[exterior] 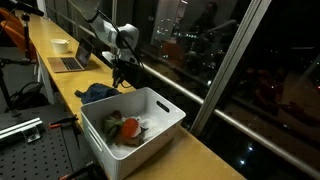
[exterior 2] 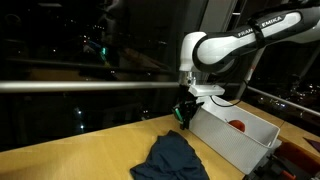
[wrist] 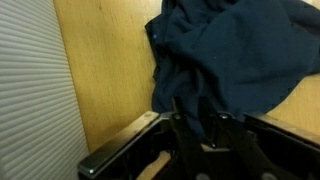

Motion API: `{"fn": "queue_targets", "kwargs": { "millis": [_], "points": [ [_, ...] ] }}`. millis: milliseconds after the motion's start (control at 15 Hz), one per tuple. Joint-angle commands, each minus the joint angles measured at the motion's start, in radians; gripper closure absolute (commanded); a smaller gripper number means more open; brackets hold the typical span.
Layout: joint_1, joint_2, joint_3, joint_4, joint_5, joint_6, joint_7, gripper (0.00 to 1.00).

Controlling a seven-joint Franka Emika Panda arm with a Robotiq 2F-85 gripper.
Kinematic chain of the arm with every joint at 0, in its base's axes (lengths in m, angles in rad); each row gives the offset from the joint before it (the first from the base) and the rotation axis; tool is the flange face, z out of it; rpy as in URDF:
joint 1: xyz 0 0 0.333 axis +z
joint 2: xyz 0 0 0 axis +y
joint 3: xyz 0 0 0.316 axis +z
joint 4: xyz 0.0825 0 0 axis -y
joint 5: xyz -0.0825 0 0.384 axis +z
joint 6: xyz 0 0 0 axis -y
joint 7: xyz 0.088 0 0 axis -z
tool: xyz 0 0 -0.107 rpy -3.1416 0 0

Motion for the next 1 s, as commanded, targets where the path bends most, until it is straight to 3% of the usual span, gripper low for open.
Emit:
{"fn": "queue_targets", "kwargs": {
  "millis": [0,400,933],
  "points": [
    [0.016,-0.001,0.0,-0.019,0.014,-0.012,-0.03,0.45],
    [0.037,0.055,0.011,-0.009,0.017,-0.009,-0.054,0.0],
    [0.057,0.162,0.019,0.109,0.02,-0.046,-0.097,0.0]
  ]
}}
